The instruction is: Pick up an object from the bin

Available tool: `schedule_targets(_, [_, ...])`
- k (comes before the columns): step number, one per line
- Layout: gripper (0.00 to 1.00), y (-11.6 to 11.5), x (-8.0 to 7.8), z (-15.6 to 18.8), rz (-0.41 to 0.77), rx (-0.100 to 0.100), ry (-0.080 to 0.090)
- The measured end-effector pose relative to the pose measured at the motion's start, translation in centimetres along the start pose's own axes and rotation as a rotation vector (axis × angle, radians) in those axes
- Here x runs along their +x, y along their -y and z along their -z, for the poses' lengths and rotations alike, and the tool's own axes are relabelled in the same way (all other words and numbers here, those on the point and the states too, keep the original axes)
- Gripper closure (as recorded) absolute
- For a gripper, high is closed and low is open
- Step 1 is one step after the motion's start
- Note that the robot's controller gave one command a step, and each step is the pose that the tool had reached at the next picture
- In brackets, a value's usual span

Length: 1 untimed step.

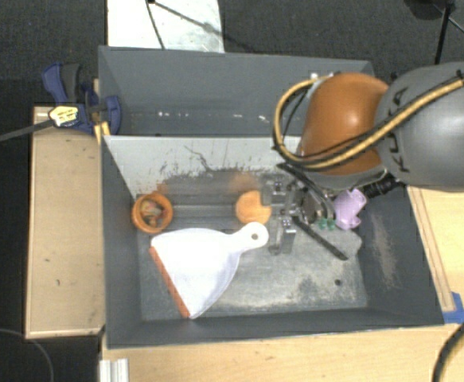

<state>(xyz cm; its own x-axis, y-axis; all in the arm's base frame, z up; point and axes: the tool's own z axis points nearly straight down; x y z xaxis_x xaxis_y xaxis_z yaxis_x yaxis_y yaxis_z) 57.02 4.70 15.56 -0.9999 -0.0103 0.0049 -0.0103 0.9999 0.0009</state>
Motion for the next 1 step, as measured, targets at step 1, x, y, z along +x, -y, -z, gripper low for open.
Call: schedule_targets(1, [0.00,0.02,-0.19,0.44,-0.001,0.000,0.008])
